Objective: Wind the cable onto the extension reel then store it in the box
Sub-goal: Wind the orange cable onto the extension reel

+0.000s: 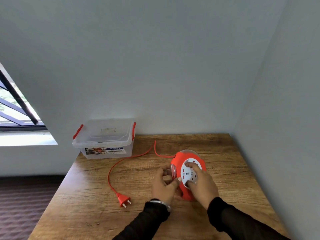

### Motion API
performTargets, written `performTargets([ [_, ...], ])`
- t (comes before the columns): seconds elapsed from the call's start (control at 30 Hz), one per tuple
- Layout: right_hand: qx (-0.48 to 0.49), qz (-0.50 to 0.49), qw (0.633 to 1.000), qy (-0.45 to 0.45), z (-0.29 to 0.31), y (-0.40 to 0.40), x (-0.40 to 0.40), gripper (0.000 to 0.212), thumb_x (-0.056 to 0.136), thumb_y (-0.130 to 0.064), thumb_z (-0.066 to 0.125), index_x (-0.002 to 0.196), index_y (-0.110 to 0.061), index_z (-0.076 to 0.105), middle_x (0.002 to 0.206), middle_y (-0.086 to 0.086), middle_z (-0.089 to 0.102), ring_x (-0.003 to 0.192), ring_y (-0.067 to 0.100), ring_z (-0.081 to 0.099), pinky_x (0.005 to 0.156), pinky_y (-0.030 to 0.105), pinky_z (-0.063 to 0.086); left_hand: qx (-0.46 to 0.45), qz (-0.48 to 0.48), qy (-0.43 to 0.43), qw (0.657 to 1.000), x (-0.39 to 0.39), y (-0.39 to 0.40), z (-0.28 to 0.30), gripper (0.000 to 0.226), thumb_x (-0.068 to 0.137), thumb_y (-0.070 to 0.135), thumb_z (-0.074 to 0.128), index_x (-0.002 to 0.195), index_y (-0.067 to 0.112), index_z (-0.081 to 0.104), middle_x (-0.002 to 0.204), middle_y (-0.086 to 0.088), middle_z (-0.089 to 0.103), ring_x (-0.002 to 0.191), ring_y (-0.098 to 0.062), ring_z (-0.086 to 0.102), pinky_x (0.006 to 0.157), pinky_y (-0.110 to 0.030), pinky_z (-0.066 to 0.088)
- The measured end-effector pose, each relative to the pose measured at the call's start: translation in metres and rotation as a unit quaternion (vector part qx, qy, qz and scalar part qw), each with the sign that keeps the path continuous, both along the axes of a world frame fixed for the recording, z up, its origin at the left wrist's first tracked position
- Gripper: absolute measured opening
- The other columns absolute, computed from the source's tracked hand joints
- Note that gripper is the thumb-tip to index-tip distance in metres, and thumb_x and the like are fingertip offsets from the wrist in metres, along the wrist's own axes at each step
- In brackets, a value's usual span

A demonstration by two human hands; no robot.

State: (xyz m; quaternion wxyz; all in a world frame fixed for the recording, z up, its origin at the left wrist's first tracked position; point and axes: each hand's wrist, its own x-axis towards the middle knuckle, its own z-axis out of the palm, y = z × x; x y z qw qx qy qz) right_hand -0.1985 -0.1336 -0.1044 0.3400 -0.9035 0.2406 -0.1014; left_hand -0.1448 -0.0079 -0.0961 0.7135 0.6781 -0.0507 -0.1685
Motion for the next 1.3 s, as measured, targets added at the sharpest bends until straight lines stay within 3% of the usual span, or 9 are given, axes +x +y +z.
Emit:
performTargets([
  [0.17, -0.192, 0.059, 0.979, 0.040, 0.006, -0.015, -0.011, 0.054, 0.086, -0.027, 0.054, 0.133, -0.046, 0.036, 0.122, -0.006, 0.053, 0.098, 0.015, 0.061, 0.068, 0.027, 0.048, 0.052, -0.065, 0.044, 0.996, 0.020, -0.001, 0.015, 0.023, 0.068, 0.010, 0.081, 0.085, 0.014, 0.066, 0.066, -0.004, 0.062, 0.068, -0.024, 0.066, 0.066, -0.044, 0.057],
  [0.3, -0.198, 0.050, 0.979, 0.021, 0.008, -0.021, -0.016, 0.055, 0.082, -0.038, 0.060, 0.132, -0.044, 0.037, 0.117, -0.007, 0.064, 0.098, 0.014, 0.063, 0.072, 0.028, 0.048, 0.086, -0.062, -0.033, 0.994, 0.018, -0.008, 0.020, 0.024, 0.068, 0.015, 0.082, 0.085, 0.022, 0.067, 0.065, 0.000, 0.061, 0.062, -0.022, 0.062, 0.059, -0.036, 0.053],
  [0.5, 0.107, -0.119, 0.986, -0.051, 0.008, -0.012, -0.007, 0.057, 0.073, -0.038, 0.075, 0.123, -0.039, 0.048, 0.106, 0.002, 0.067, 0.090, 0.020, 0.065, 0.061, 0.023, 0.047, 0.067, -0.033, -0.084, 0.994, 0.004, -0.019, 0.023, 0.028, 0.073, 0.005, 0.077, 0.097, 0.013, 0.066, 0.072, -0.014, 0.066, 0.063, -0.022, 0.064, 0.055, -0.026, 0.053],
  [0.67, 0.363, -0.212, 0.901, -0.108, 0.013, -0.011, 0.000, 0.050, 0.074, -0.026, 0.077, 0.117, -0.026, 0.052, 0.118, 0.003, 0.060, 0.099, 0.020, 0.060, 0.072, 0.027, 0.046, 0.056, -0.017, -0.150, 0.987, -0.004, -0.024, 0.016, 0.038, 0.072, 0.004, 0.077, 0.085, 0.035, 0.062, 0.091, 0.004, 0.067, 0.076, -0.010, 0.065, 0.059, -0.014, 0.052],
  [0.77, 0.516, -0.249, 0.817, -0.071, 0.024, -0.017, 0.004, 0.032, 0.084, -0.035, 0.066, 0.108, -0.017, 0.057, 0.095, 0.012, 0.072, 0.056, 0.015, 0.063, 0.045, 0.025, 0.045, 0.057, -0.015, -0.141, 0.988, -0.005, -0.025, 0.009, 0.032, 0.072, 0.008, 0.078, 0.085, 0.034, 0.066, 0.089, -0.002, 0.071, 0.081, -0.017, 0.068, 0.069, -0.032, 0.059],
  [0.83, 0.586, -0.258, 0.767, -0.029, 0.025, -0.023, 0.004, 0.027, 0.092, -0.043, 0.052, 0.096, -0.017, 0.055, 0.080, 0.013, 0.074, 0.028, 0.009, 0.038, 0.033, 0.017, 0.029, 0.042, -0.012, -0.105, 0.994, -0.008, -0.025, 0.003, 0.030, 0.074, 0.009, 0.077, 0.099, 0.023, 0.069, 0.094, -0.012, 0.071, 0.087, -0.027, 0.069, 0.076, -0.046, 0.058],
  [0.97, 0.631, -0.274, 0.725, -0.038, 0.021, -0.033, 0.004, 0.018, 0.094, -0.020, 0.037, 0.081, -0.014, 0.049, 0.066, 0.008, 0.073, 0.024, 0.007, 0.021, 0.036, 0.012, 0.020, 0.006, -0.006, -0.034, 0.999, -0.010, -0.021, -0.015, 0.036, 0.077, 0.003, 0.073, 0.112, 0.008, 0.063, 0.097, -0.029, 0.068, 0.084, -0.039, 0.066, 0.076, -0.048, 0.056],
  [1.13, 0.529, -0.182, 0.827, 0.059, 0.032, -0.035, 0.007, 0.017, 0.092, -0.019, 0.043, 0.102, -0.012, 0.055, 0.083, 0.008, 0.076, 0.032, 0.007, 0.032, 0.038, 0.014, 0.021, -0.003, 0.009, -0.012, 1.000, -0.005, -0.017, -0.025, 0.026, 0.083, 0.000, 0.065, 0.108, 0.003, 0.060, 0.091, -0.013, 0.066, 0.076, -0.020, 0.064, 0.068, -0.026, 0.055],
  [1.3, 0.210, -0.038, 0.968, 0.133, 0.035, -0.036, -0.005, 0.013, 0.089, -0.024, 0.056, 0.089, -0.012, 0.062, 0.079, 0.001, 0.072, 0.053, 0.009, 0.056, 0.048, 0.023, 0.043, -0.002, -0.019, 0.014, 1.000, 0.018, -0.016, -0.011, 0.032, 0.082, -0.003, 0.065, 0.113, -0.003, 0.058, 0.092, -0.020, 0.065, 0.083, -0.033, 0.062, 0.080, -0.048, 0.053],
])
